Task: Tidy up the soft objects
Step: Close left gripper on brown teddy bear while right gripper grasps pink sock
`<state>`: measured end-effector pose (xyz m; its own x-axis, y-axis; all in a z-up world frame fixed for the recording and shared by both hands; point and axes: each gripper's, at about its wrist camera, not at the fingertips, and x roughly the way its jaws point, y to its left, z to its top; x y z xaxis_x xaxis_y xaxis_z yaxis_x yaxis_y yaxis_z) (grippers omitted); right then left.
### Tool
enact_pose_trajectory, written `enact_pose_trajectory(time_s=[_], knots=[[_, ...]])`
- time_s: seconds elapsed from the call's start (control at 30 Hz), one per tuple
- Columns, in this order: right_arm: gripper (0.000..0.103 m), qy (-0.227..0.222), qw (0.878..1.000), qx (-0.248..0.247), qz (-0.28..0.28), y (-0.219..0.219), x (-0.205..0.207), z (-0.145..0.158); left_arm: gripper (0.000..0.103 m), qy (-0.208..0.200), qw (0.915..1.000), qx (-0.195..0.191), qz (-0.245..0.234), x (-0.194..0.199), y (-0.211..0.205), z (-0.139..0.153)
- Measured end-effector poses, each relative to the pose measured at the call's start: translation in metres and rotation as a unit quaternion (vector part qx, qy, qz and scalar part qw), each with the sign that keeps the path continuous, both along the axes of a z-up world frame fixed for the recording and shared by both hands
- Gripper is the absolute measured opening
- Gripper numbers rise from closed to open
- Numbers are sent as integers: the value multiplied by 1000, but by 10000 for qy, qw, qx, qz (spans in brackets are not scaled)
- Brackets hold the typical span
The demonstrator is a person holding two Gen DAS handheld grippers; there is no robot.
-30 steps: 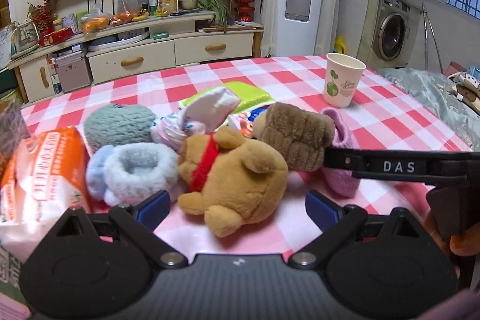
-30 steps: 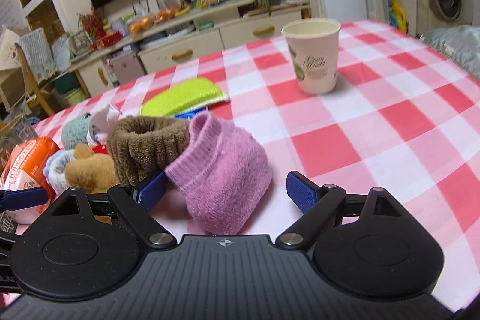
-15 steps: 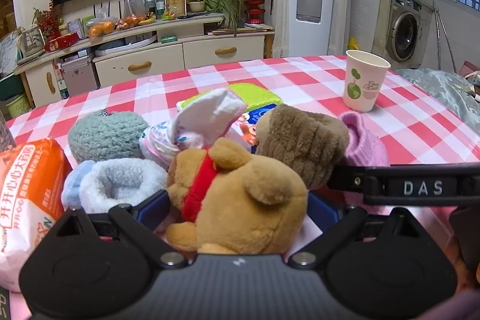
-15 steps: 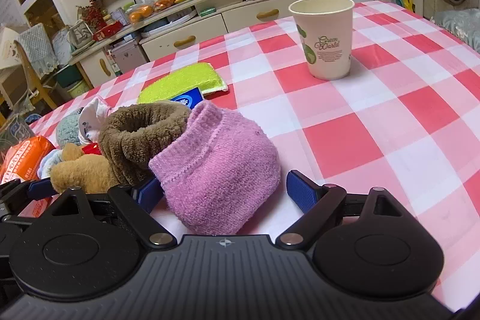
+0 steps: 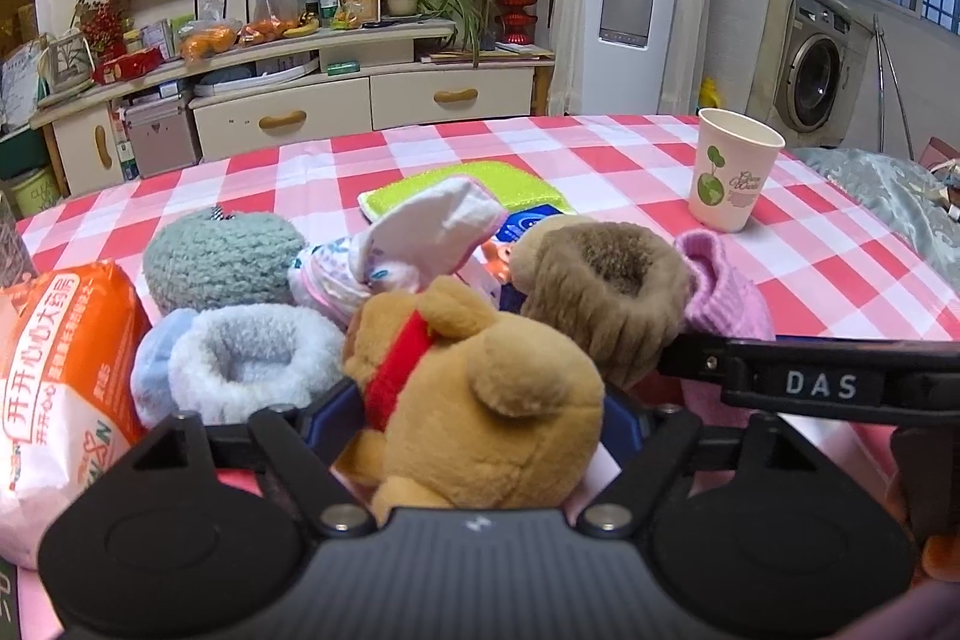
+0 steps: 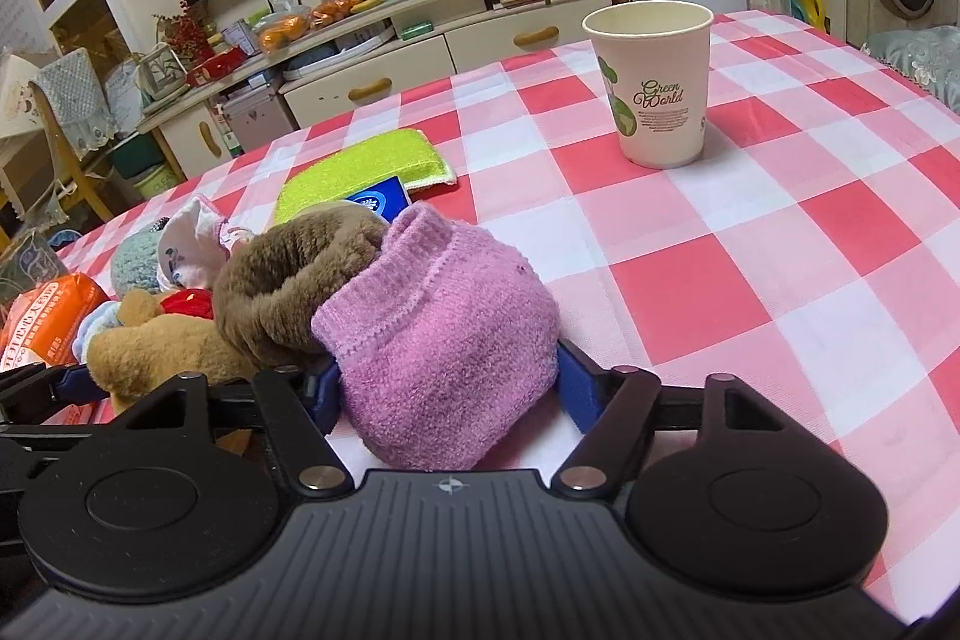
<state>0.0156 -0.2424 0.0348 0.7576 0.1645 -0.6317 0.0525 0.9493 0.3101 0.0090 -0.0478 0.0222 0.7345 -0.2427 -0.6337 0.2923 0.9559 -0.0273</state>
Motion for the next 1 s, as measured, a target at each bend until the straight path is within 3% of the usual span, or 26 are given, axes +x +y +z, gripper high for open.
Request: enact_pose_trajectory(time_s=[0.43,1.0], knots=[[66,-166,9996,-125,-173,0,-9,0,76,238,9987,-427,135,-15,24,9],[63,-424,9974,-258,-523,8,-27,4,76,71,9948,-1010,110,-36,57,38]])
